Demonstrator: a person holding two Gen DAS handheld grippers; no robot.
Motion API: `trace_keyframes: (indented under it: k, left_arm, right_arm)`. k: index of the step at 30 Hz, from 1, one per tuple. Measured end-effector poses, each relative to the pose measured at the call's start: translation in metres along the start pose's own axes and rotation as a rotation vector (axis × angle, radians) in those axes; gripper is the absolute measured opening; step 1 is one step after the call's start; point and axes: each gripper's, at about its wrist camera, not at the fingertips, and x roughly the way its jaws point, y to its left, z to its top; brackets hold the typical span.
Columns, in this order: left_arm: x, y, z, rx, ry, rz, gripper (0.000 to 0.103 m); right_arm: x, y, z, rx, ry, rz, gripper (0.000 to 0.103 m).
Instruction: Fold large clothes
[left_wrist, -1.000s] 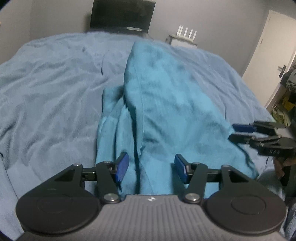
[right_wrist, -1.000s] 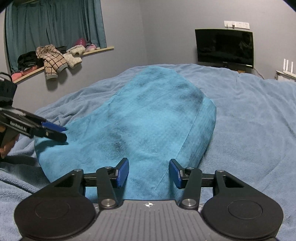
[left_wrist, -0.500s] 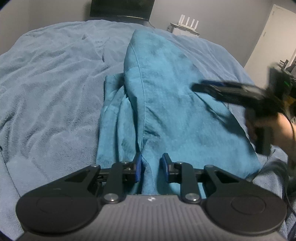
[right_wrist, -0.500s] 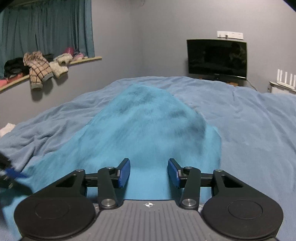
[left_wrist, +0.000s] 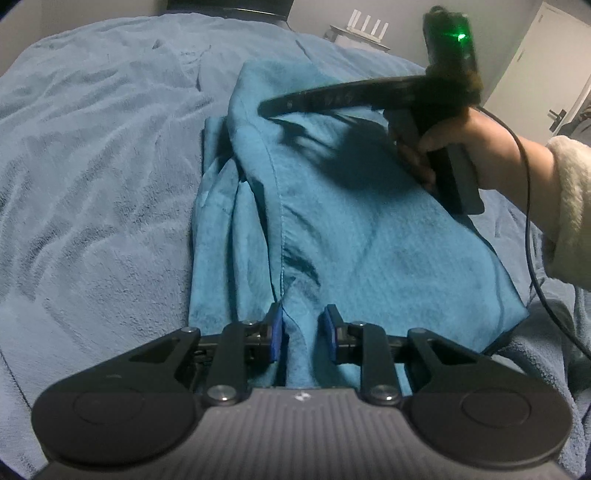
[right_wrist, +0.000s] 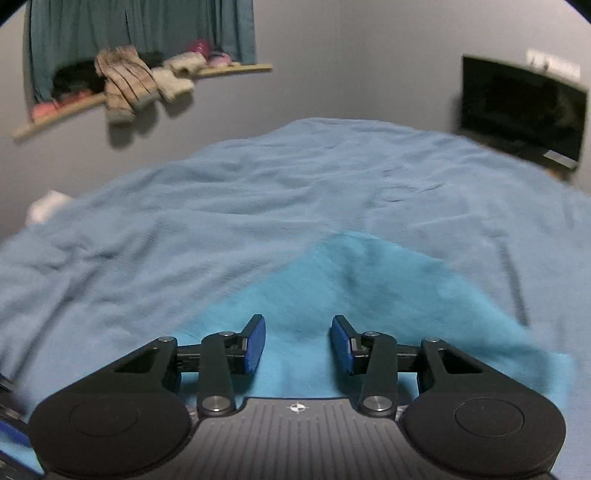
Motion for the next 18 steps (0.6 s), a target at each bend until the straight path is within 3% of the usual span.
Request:
trace_keyframes:
  k: [2,3,4,7,11,15,18]
  left_arm:
    - [-0.001,0.001,0.0,0.001,-0.003,-0.006,0.021]
    - [0.0,0.002,0.001,0.003,-0.003,-0.006,0.021]
    - [0.0,0.002,0.001,0.004,-0.003,-0.007,0.021]
    - [0.005,0.006,0.002,0.005,0.005,-0.009,0.021]
    - [0.007,0.004,0.005,0.011,0.017,0.003,0.022]
    - [0.01,-0.001,0.007,0.006,0.025,0.015,0.022]
    - [0.012,-0.001,0.006,0.0,0.03,0.02,0.023]
  right_arm:
    - [-0.014,-0.013,0.003,0.077,-0.046,0.076,0.058]
    - [-0.024,-0.022,0.002,0.111,-0.074,0.072,0.061]
    - [-0.036,-0.035,-0.001,0.146,-0.105,0.059,0.068]
    - [-0.072,-0.08,-0.017,0.265,-0.168,0.013,0.075]
    - [-0.091,-0.141,-0.048,0.442,-0.134,-0.05,0.087]
    - [-0.076,-0.18,-0.087,0.653,-0.069,0.068,0.091]
    - [-0.055,-0.199,-0.107,0.804,-0.076,0.229,0.096]
